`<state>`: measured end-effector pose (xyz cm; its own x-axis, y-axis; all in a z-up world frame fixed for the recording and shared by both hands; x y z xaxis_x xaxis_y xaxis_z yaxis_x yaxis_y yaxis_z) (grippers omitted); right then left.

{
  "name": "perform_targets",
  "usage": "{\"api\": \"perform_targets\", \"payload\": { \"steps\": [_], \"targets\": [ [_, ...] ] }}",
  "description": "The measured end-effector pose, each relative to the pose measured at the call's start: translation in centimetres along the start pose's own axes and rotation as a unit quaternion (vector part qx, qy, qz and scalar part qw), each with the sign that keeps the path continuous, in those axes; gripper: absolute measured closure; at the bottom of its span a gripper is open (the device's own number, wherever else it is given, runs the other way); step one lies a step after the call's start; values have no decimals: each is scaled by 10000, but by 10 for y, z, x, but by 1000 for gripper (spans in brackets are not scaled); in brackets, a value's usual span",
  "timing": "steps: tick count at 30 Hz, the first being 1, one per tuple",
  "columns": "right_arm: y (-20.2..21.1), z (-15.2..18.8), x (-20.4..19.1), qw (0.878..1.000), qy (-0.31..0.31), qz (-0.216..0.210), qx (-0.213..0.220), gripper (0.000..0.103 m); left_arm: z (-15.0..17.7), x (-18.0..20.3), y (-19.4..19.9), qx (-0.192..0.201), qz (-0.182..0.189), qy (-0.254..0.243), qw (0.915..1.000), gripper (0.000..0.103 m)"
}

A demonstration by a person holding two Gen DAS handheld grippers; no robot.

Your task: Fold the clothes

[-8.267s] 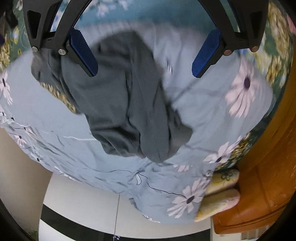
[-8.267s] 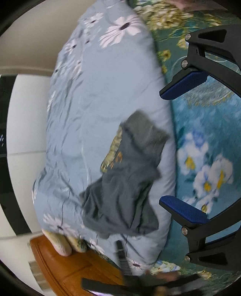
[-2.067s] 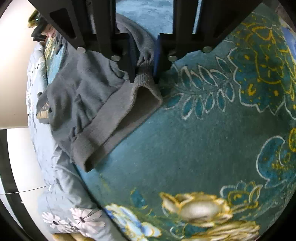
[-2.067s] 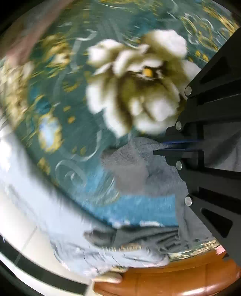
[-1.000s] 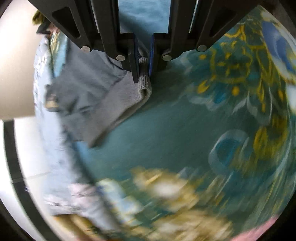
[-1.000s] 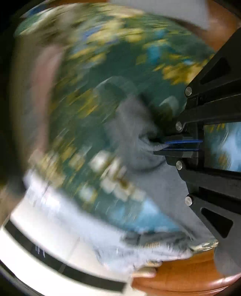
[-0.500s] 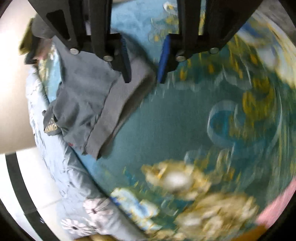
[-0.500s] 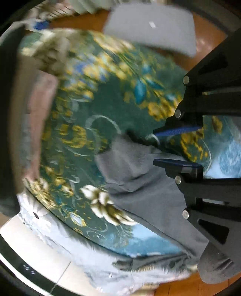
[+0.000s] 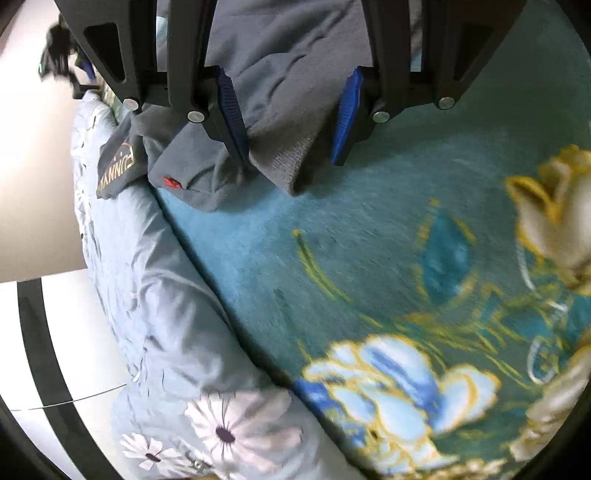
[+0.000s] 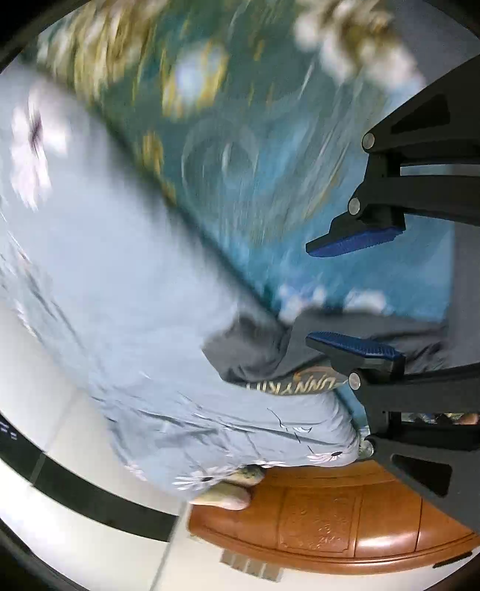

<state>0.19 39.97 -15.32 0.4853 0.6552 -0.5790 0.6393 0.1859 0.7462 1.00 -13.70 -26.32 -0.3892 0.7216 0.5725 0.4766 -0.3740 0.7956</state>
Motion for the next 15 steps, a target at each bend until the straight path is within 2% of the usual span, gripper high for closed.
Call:
{"api": "perform_targets", "payload": {
  "steps": [3,8,12,14,15],
  "targets": [
    [-65,-6,-24,9996,-165,-45,-237,60,6,1,4,51,-42,63,10000,51],
    [-117,-11,-35,9978,-620,76,-222,59,2,-10,11,64,48,642,9979,49],
    [-136,-12,-29,9937,-1016,356,-297,59,-1,-9,17,80,107,707,9974,47],
    [-124,-21,-26,9952,-895,351,-190,86,-4,-6,19,73,110,755,9971,45],
    [-114,-27,-25,9966,-743,336,-98,92,-5,-6,21,80,127,773,9969,44]
  ]
}}
Point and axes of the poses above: each gripper's, at about its wrist camera, not at the fingertips, and y roughly against the way its jaws point, x to its right, z to its underside, the point moved 8 cm from there along -y, roughly the way its jaws point, and after that the axes turned 9 degrees about x, right-handed, at the moved point
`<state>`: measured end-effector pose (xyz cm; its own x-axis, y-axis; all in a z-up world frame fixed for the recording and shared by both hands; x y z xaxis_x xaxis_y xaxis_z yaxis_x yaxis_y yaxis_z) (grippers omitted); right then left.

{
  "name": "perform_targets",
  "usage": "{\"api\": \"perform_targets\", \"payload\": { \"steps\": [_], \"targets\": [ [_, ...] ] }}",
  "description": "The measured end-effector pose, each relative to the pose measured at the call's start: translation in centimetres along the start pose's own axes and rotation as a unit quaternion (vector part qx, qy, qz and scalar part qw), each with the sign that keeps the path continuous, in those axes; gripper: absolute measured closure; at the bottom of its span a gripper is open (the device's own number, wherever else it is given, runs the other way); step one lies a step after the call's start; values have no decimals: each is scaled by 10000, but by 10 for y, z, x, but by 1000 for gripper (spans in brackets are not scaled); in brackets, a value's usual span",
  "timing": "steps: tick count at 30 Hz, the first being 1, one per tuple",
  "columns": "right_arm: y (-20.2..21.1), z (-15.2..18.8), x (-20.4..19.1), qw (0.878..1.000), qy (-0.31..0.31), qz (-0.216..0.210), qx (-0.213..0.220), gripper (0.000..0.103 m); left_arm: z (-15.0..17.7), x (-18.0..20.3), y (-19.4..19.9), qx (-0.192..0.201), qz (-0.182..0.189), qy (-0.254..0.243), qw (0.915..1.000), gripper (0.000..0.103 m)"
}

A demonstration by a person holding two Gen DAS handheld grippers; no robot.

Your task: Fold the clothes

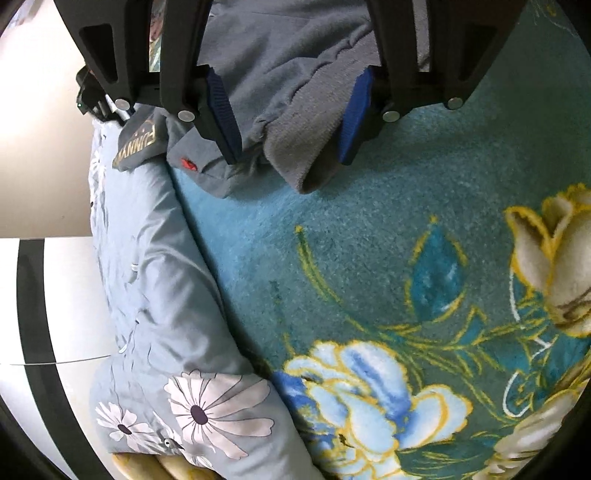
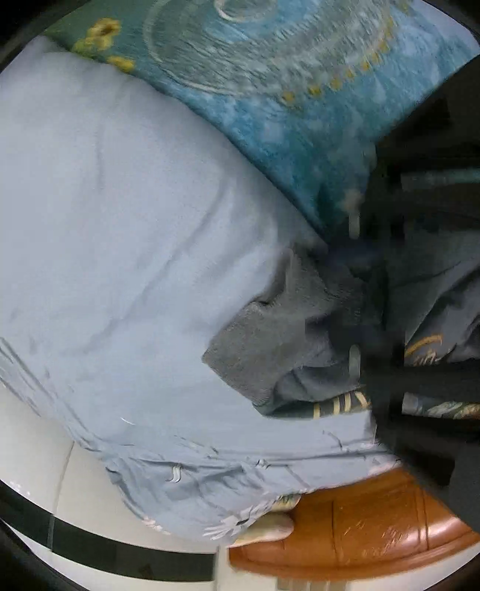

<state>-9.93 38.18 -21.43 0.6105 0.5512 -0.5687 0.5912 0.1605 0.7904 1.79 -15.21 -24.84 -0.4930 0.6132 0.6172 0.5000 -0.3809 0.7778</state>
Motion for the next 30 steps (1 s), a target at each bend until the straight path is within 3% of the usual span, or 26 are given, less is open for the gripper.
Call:
{"api": "perform_targets", "payload": {
  "steps": [6,9,15,17,20,25,26,28,30],
  "targets": [
    [65,-40,7,9942,892,-81,599,94,1,8,-11,-13,-250,-302,9992,42],
    [130,-81,50,9841,1184,465,1244,94,3,11,-16,-60,-359,-465,9983,42],
    [182,-114,162,9772,370,1469,1485,94,0,13,-24,-107,-567,-645,9962,42],
    [181,-105,194,9748,75,1734,1401,94,-2,14,-25,-98,-596,-630,9962,42],
    [183,-99,212,9709,28,1960,1373,94,-9,18,-29,-98,-613,-663,9959,42],
    [199,-112,207,9633,229,2034,1734,94,-14,25,-44,-191,-851,-939,9917,43],
    [197,-113,207,9631,276,2079,1689,94,-15,26,-45,-147,-907,-1026,9905,46],
    [195,-114,205,9619,366,2150,1651,94,-18,27,-43,-41,-1044,-1169,9876,91],
    [194,-114,205,9613,391,2176,1641,94,-23,28,-38,92,-1181,-1274,9848,101]
  ]
}}
Point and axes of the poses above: each gripper's, at about its wrist camera, not at the fingertips, and y roughly against the way its jaws point, x to its right, z to its underside, the point moved 8 cm from there along -y, roughly the way its jaws point, and after that the axes turned 9 degrees about x, right-handed, at the moved point
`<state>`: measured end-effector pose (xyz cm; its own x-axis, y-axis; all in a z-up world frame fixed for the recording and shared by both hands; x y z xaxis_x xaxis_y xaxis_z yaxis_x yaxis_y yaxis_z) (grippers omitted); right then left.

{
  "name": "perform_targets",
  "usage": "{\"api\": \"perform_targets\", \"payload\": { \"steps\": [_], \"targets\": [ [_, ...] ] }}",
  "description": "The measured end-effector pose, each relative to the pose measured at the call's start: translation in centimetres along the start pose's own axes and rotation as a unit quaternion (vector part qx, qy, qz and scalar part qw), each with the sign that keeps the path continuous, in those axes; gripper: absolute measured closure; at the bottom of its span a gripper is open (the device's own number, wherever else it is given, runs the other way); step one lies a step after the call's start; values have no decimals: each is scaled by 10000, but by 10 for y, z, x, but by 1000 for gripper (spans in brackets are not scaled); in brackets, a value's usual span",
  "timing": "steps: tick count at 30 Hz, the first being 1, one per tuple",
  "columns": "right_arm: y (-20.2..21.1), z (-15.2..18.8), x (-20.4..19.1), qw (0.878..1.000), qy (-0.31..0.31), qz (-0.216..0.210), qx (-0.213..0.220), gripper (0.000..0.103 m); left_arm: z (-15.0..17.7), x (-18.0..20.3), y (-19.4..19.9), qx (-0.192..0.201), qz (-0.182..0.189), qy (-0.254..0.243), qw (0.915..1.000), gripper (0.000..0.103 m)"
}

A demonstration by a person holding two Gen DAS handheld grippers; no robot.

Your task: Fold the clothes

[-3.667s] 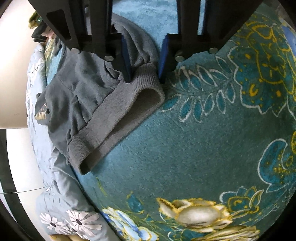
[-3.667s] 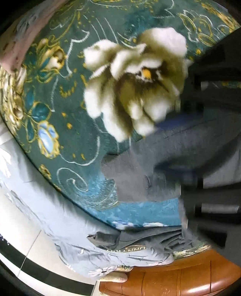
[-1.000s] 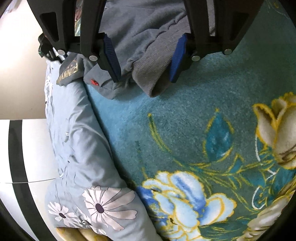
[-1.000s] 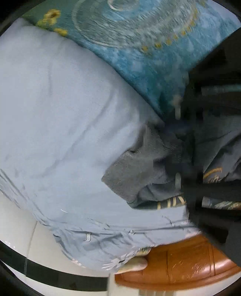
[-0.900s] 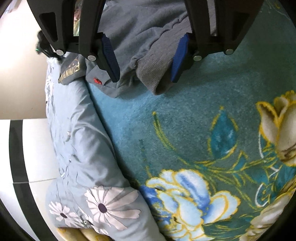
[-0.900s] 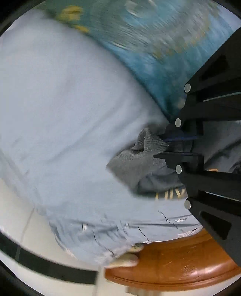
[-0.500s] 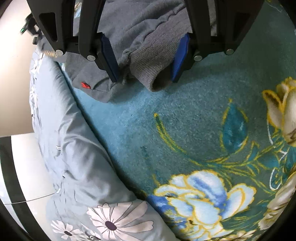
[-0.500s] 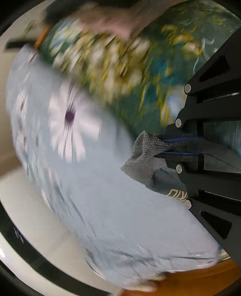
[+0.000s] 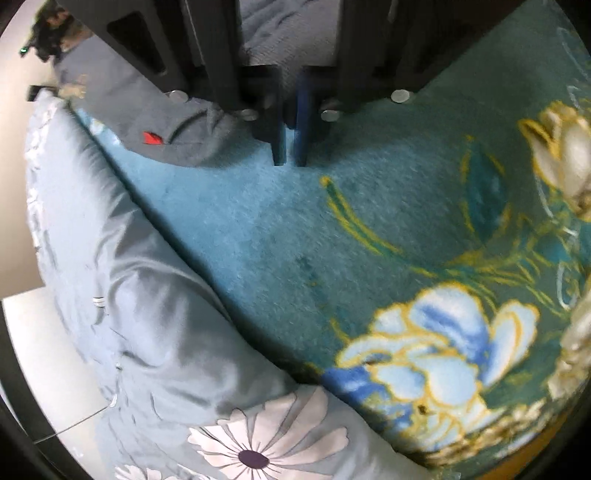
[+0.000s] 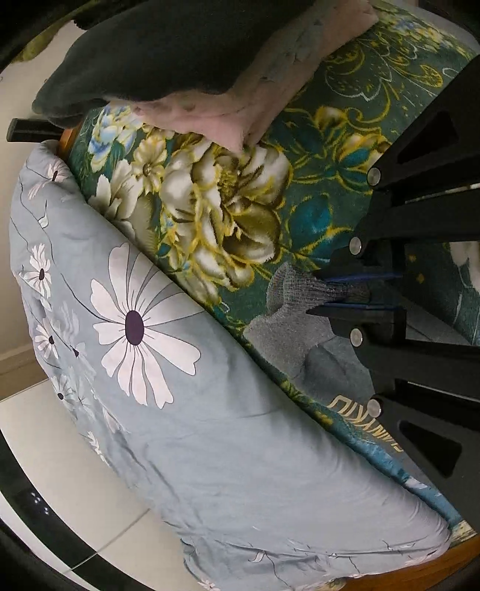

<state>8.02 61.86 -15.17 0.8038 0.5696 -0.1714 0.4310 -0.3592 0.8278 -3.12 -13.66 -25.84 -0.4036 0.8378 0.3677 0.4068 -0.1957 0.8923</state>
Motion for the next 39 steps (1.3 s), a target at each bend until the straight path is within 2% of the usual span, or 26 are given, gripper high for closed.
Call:
{"api": "perform_targets", "payload": {
  "steps": [2,4,7,11,12,13,14,15,17,20,24,31,36,39],
  "targets": [
    [0,0,2,10000,-89,-2,20,94,-13,-6,10,266,-26,86,9996,101],
    [-1,0,2,9999,-125,51,-14,94,-28,-17,18,505,-217,150,9984,101],
    [-6,7,-6,9998,108,116,-141,93,-31,-29,18,290,-16,510,9983,101],
    [-6,11,-17,9985,436,286,-153,90,-27,-30,41,295,238,581,9976,100],
    [-3,9,-20,9982,503,310,-111,83,-26,-31,47,300,300,595,9973,100],
    [0,7,-22,9978,565,328,-78,66,-24,-33,56,324,358,590,9971,98],
    [3,6,-25,9976,607,325,-84,54,-23,-36,66,347,415,585,9968,91],
    [8,6,-28,9970,685,337,-87,43,-21,-38,75,370,473,580,9965,75],
    [21,5,-37,9944,981,384,-5,43,-19,-39,88,507,450,490,9965,56],
    [52,16,-53,9912,1305,175,157,43,-11,-49,107,641,393,440,9962,51],
    [79,69,11,9974,715,22,27,43,35,-83,122,479,474,573,9961,49],
    [127,160,123,9990,-324,-244,-201,43,146,-134,140,-86,587,840,9947,48],
    [159,224,199,9924,-1082,-450,-365,43,201,-144,134,-555,718,898,9918,45],
    [151,253,207,9789,-1804,-821,-495,43,212,-138,125,-638,820,973,9898,45]
  ]
}}
Point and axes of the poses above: each gripper's, at about its wrist camera, not at the fingertips, and y roughly against the way its jaws point, x to its right, z to its underside, the point moved 8 cm from there along -y, roughly the way its jaws point, and after that the axes turned 9 degrees about x, right-handed, at the moved point
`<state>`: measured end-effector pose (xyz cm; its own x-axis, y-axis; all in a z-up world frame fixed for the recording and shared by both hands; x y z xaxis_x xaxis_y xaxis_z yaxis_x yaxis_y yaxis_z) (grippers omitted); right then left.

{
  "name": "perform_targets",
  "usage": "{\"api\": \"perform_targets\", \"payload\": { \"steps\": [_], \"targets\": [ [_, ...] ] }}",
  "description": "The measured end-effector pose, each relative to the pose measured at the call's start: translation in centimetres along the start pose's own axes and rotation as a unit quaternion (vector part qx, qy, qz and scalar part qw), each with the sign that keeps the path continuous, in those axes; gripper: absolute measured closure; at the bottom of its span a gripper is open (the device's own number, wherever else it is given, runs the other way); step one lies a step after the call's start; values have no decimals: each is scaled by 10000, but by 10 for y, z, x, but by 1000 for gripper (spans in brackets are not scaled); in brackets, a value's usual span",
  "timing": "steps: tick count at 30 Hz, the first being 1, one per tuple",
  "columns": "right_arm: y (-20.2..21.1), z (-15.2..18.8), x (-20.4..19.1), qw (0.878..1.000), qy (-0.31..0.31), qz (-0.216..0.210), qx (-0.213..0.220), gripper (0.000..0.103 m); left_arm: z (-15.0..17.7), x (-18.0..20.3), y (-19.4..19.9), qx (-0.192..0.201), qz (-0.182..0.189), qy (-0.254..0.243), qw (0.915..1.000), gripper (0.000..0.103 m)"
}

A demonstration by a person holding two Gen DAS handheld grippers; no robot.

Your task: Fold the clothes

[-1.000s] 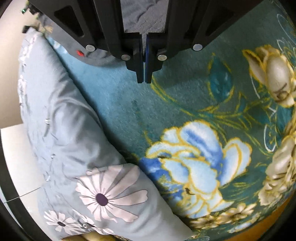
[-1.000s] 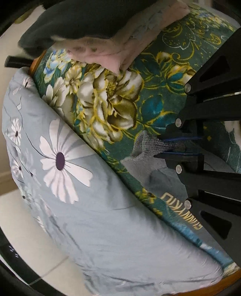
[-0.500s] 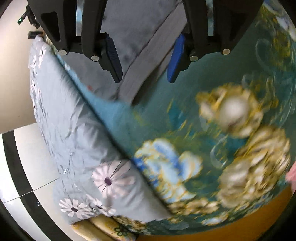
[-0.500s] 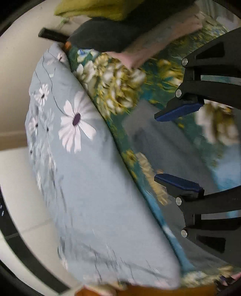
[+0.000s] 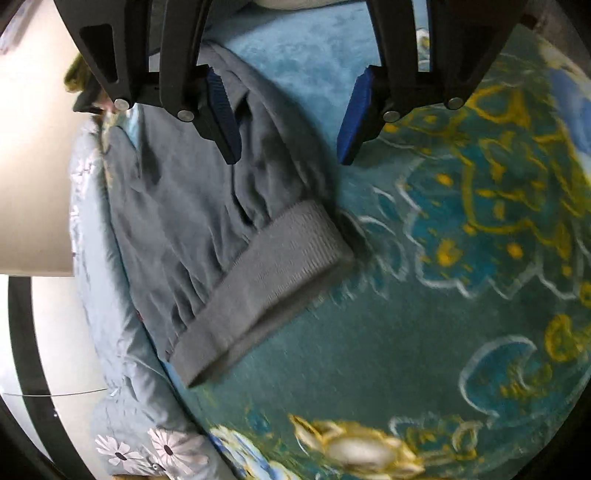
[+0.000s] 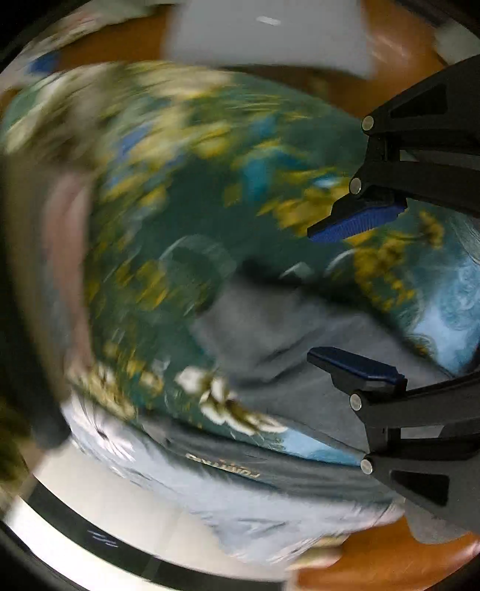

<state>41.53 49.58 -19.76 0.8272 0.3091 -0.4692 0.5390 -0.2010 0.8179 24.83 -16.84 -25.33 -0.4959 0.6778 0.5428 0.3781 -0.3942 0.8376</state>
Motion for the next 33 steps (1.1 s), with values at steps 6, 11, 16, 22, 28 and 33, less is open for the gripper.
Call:
{"api": "perform_targets", "payload": {
  "steps": [6,11,16,22,28,33],
  "targets": [
    [-17,29,20,9922,-1074,-622,-118,43,3,13,-11,220,-1,-278,9994,48],
    [-28,32,9,9897,-1233,-712,-168,100,-5,13,-23,273,-72,-208,9994,86],
    [-13,0,-30,9902,-915,-1054,97,100,-24,37,-2,514,375,-35,9980,92],
    [30,-65,-125,9835,-295,-1662,647,101,-67,110,47,906,1306,94,9872,93],
    [54,-89,-170,9787,-11,-1763,1055,101,-64,122,80,821,1471,-142,9856,93],
    [34,-97,-182,9864,198,-1277,1013,101,-64,116,70,409,1529,194,9872,93]
  ]
}}
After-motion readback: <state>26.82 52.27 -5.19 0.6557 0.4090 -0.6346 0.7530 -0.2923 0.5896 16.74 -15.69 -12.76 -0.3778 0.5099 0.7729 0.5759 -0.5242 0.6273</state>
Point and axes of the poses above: each gripper's, at about its wrist camera, not at the fingertips, and y roughly against the way its jaws point, x to its right, z to its underside, the point moved 8 cm from there along -y, roughly the way its jaws point, and after that the axes turned 9 degrees about x, right-handed, at the moved point
